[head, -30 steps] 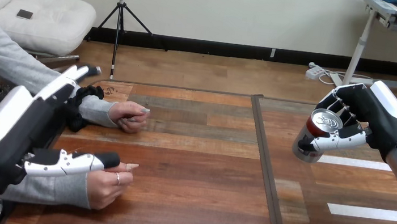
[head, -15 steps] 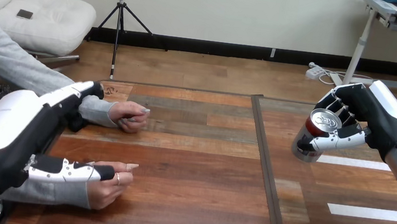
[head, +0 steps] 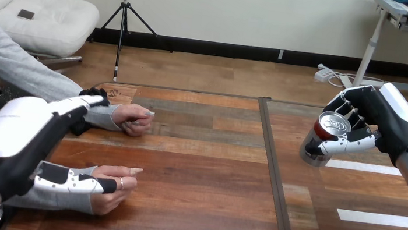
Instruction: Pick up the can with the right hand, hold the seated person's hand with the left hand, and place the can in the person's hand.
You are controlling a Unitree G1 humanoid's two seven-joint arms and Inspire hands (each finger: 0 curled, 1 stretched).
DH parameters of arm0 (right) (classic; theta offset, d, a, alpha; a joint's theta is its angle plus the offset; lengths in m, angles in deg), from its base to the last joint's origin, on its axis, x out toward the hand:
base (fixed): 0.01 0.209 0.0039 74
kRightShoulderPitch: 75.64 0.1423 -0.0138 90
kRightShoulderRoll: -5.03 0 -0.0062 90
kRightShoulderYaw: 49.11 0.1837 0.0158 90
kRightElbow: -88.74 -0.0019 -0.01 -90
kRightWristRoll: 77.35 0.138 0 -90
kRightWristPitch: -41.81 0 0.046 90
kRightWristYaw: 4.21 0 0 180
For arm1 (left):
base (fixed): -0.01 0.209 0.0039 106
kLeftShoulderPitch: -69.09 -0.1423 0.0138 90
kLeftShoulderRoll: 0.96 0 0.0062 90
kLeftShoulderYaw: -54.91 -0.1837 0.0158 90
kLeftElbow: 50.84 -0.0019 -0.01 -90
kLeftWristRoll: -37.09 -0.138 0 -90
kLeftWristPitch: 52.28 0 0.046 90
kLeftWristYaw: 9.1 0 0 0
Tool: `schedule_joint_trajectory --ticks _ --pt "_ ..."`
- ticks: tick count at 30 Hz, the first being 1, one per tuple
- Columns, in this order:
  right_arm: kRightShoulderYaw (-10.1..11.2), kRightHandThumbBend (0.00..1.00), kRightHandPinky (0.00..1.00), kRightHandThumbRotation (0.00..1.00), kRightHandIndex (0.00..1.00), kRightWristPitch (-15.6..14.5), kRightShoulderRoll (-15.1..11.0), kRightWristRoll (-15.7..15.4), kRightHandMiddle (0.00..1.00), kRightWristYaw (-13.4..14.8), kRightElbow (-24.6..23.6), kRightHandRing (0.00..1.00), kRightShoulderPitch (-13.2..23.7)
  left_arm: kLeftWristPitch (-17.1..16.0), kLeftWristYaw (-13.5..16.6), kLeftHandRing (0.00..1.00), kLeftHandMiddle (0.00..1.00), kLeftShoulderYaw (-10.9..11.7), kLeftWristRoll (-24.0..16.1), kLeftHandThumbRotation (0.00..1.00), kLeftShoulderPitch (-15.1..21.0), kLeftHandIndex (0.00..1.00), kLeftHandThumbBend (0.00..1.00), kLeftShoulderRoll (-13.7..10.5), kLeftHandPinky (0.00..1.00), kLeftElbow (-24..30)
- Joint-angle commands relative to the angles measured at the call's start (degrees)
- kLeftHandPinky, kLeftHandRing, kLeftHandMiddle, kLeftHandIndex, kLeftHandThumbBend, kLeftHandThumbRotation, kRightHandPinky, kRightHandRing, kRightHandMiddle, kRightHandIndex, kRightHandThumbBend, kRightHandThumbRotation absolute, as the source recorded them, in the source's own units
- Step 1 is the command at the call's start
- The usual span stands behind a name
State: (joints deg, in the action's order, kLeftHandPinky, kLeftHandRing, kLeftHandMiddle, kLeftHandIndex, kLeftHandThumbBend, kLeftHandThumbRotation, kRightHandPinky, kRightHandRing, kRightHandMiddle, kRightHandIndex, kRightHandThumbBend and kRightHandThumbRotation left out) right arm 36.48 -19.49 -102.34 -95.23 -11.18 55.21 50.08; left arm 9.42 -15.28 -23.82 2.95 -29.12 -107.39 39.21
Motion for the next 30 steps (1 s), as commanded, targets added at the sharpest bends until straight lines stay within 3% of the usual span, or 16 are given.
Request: schedule_joint_trajectory --ticks 1,15,30 --pt "0.69 0.89 0.27 0.00 0.40 0.49 0.56 1.40 0.36 -0.03 -2.55 0.31 3.43 -0.40 1.54 0.81 0.85 -1.43 -1.58 0.48 4.53 0.83 1.00 -3.14 0.64 -0.88" --pt "0.95 0.90 0.27 0.00 0.40 0.29 0.38 1.41 0.36 0.11 -2.74 0.31 3.42 -1.18 1.31 0.79 0.83 -4.63 -3.74 0.44 6.63 0.80 1.00 -6.79 0.65 -5.13" --pt "1.01 0.90 0.29 0.00 0.40 0.91 0.17 1.48 0.38 0.07 -2.13 0.32 3.44 -2.26 2.97 0.78 0.81 -8.24 -5.28 0.36 9.37 0.78 1.00 -8.66 0.66 -11.86"
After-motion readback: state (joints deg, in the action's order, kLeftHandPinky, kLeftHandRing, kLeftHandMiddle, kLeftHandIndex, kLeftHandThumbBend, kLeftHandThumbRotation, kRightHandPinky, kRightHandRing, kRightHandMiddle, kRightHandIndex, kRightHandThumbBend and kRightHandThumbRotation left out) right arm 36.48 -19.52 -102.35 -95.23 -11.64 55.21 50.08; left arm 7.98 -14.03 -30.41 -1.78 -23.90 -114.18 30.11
